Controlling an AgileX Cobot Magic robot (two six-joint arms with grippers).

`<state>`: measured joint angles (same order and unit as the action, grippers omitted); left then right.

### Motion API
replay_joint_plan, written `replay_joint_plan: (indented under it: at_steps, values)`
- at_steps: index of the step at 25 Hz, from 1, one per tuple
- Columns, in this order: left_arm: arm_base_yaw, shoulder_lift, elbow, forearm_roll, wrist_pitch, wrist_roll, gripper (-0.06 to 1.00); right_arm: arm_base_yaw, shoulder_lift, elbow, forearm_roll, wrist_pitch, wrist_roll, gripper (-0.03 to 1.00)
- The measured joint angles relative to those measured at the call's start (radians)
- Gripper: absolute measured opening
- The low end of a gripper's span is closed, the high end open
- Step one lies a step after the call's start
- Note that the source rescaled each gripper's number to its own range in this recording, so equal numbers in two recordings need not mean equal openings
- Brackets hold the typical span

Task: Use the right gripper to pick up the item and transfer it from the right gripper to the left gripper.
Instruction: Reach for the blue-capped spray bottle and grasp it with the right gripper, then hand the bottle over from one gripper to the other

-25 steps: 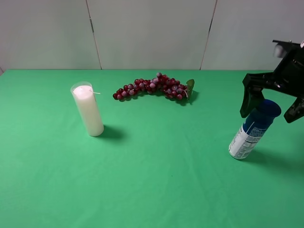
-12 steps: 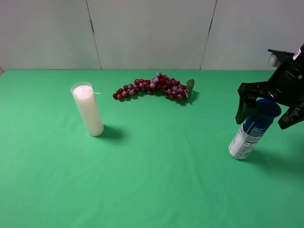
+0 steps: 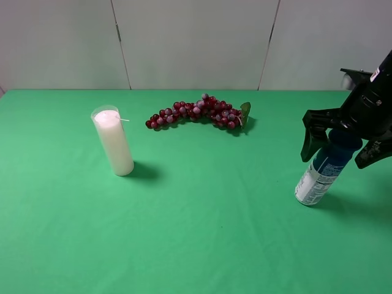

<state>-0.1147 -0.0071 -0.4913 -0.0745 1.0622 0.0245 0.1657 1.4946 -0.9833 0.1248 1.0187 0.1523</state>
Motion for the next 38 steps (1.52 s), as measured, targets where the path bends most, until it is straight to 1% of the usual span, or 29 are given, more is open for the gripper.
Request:
replay_joint_plan:
  at_steps: [5, 8, 13, 14, 15, 16, 17, 18, 19, 33, 38]
  values:
    - [0.0, 0.0, 0.0, 0.0, 0.0, 0.0, 0.58, 0.035, 0.0, 0.027, 0.007, -0.023, 0.0, 1.0]
    - [0.0, 0.0, 0.0, 0.0, 0.0, 0.0, 0.58, 0.035, 0.0, 0.052, 0.009, -0.049, 0.004, 1.0]
    - [0.0, 0.0, 0.0, 0.0, 0.0, 0.0, 0.58, 0.035, 0.0, 0.056, 0.009, -0.052, 0.006, 1.0]
    - [0.0, 0.0, 0.0, 0.0, 0.0, 0.0, 0.58, 0.035, 0.0, 0.056, 0.011, -0.052, 0.006, 0.94]
    - [0.0, 0.0, 0.0, 0.0, 0.0, 0.0, 0.58, 0.035, 0.0, 0.056, 0.012, -0.052, 0.008, 0.79]
    - [0.0, 0.0, 0.0, 0.0, 0.0, 0.0, 0.58, 0.035, 0.0, 0.056, 0.012, -0.052, 0.01, 0.49]
    - [0.0, 0.0, 0.0, 0.0, 0.0, 0.0, 0.58, 0.035, 0.0, 0.056, 0.007, -0.05, 0.01, 0.06]
    - [0.0, 0.0, 0.0, 0.0, 0.0, 0.0, 0.58, 0.035, 0.0, 0.057, 0.005, -0.046, 0.015, 0.02]
    - [0.0, 0.0, 0.0, 0.0, 0.0, 0.0, 0.58, 0.035, 0.0, 0.057, 0.008, -0.046, 0.013, 0.0]
    - [0.0, 0.0, 0.0, 0.0, 0.0, 0.0, 0.58, 0.035, 0.0, 0.057, 0.005, -0.046, 0.011, 0.0]
    - [0.0, 0.0, 0.0, 0.0, -0.001, 0.0, 0.58, 0.035, -0.034, 0.056, -0.013, -0.046, 0.005, 0.0]
